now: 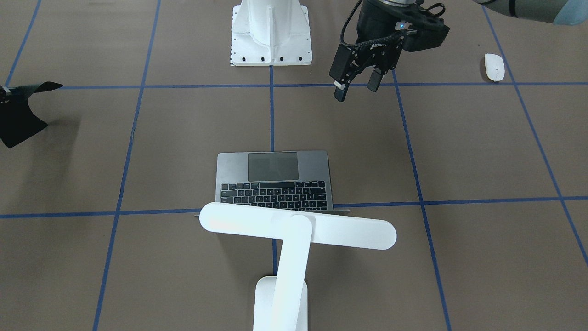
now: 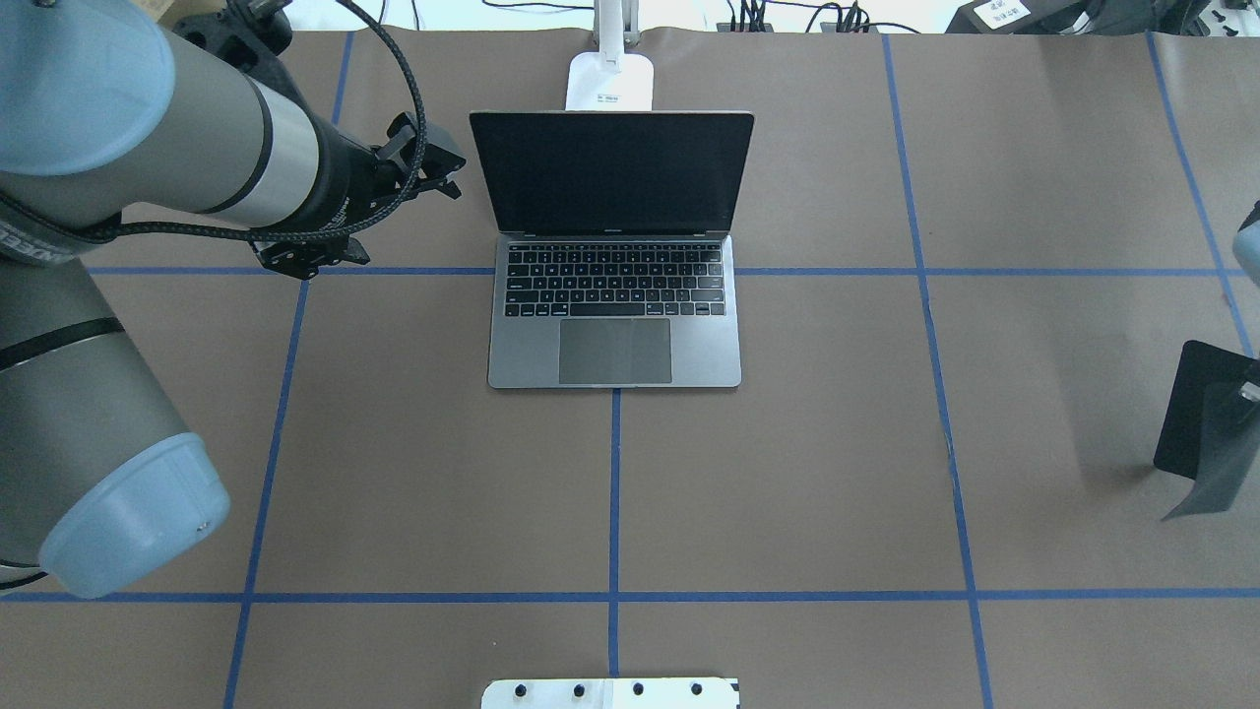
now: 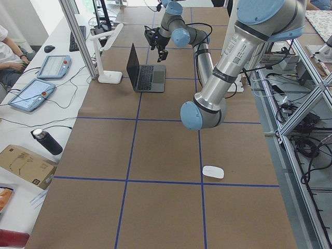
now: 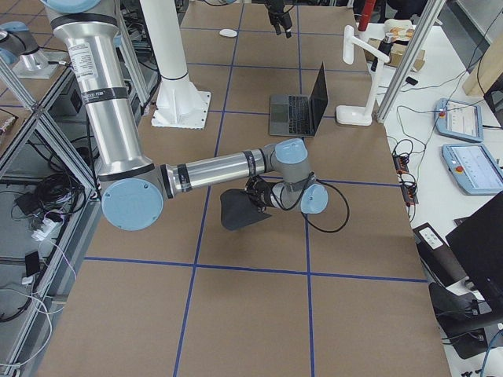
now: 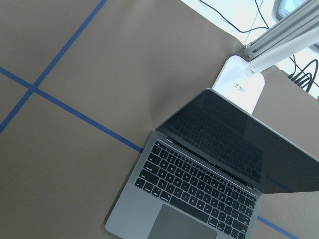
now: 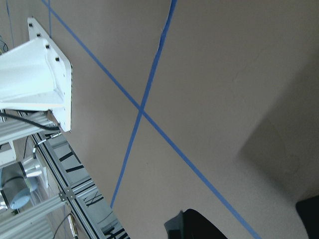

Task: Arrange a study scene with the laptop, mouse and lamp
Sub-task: 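Carry the black mouse pad with the right gripper beside the laptop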

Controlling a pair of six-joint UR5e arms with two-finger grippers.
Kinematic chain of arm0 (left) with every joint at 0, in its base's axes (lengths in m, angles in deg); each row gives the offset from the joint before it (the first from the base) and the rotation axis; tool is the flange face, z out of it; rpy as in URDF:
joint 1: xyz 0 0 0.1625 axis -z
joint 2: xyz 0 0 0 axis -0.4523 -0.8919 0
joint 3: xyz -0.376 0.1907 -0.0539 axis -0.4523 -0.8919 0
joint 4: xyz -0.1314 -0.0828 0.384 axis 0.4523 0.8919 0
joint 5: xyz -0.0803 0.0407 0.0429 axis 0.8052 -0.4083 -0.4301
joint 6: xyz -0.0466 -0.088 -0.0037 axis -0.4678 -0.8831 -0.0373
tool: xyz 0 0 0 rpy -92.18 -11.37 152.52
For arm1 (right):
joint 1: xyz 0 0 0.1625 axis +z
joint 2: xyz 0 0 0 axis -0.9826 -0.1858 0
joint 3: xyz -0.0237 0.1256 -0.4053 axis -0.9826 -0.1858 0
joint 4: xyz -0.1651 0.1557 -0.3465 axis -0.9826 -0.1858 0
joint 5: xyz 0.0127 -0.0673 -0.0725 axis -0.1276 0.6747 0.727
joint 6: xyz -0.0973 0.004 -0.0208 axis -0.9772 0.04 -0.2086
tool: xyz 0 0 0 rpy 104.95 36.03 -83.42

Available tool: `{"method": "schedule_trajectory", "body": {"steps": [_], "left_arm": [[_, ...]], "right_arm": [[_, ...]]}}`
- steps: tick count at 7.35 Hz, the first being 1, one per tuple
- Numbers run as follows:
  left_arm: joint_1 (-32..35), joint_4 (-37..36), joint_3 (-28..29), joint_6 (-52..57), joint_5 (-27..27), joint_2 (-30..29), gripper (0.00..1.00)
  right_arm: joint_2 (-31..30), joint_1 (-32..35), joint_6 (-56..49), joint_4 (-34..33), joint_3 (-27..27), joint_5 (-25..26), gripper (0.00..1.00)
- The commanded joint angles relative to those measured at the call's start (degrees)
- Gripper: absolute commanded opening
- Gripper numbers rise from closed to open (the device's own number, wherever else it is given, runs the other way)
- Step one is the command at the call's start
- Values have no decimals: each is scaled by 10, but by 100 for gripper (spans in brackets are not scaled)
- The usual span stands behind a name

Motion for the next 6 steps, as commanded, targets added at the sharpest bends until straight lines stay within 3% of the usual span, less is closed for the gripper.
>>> {"method": "schedule_trajectory", "body": {"steps": [1, 6], "left_arm": [[0, 1, 6, -2, 1, 0, 99], [0, 0, 5, -1, 1, 4, 99]], "right_arm": [[53, 14, 110, 4, -10, -8, 0], [84, -77, 361, 112, -2, -148, 0]]}}
